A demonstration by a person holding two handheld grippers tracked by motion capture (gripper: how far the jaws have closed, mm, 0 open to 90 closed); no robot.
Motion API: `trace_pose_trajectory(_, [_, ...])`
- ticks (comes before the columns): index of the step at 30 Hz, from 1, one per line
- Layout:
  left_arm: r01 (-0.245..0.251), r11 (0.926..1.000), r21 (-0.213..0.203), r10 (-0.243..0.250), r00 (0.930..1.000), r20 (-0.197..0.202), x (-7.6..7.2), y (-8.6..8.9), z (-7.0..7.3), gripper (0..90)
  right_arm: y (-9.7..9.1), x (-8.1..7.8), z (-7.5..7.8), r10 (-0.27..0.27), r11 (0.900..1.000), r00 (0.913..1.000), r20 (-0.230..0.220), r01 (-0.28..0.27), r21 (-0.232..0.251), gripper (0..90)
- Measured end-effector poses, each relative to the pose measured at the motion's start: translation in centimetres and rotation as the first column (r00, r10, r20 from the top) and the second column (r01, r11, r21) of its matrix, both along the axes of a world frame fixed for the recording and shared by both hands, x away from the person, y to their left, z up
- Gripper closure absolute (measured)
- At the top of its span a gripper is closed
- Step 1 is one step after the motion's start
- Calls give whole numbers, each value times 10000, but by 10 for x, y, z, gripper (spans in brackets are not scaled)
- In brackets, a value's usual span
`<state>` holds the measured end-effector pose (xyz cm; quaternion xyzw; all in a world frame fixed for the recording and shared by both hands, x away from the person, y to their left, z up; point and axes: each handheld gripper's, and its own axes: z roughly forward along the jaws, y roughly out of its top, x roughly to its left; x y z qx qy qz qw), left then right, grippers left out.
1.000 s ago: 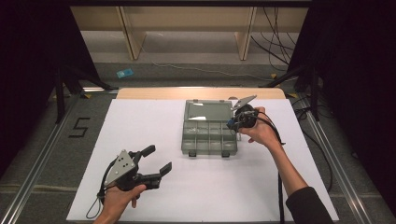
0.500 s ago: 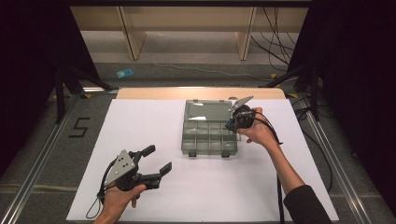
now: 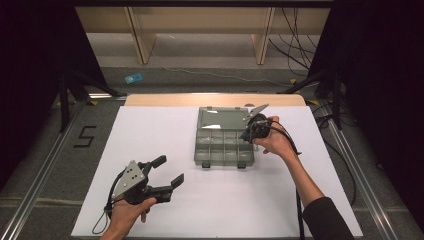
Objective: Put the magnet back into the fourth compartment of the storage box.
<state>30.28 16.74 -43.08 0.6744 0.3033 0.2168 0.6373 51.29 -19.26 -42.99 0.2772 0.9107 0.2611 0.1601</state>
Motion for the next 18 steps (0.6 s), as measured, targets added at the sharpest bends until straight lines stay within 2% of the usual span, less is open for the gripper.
trace_pose_trajectory(10, [-5,10000,7,5,10000,3,0,0,0,168,2,2,-6,128,9998,9999,-58,-128,-144,614])
trace_pose_trajectory(13, [-11,10000,25,11,10000,26,0,1,0,169,2,2,-5,-36,10000,9999,-151,35,-73,561])
trace_pose_trajectory(18, [-33,10000,25,33,10000,34,0,1,0,169,0,0,-1,-219,9995,9997,78,217,219,498])
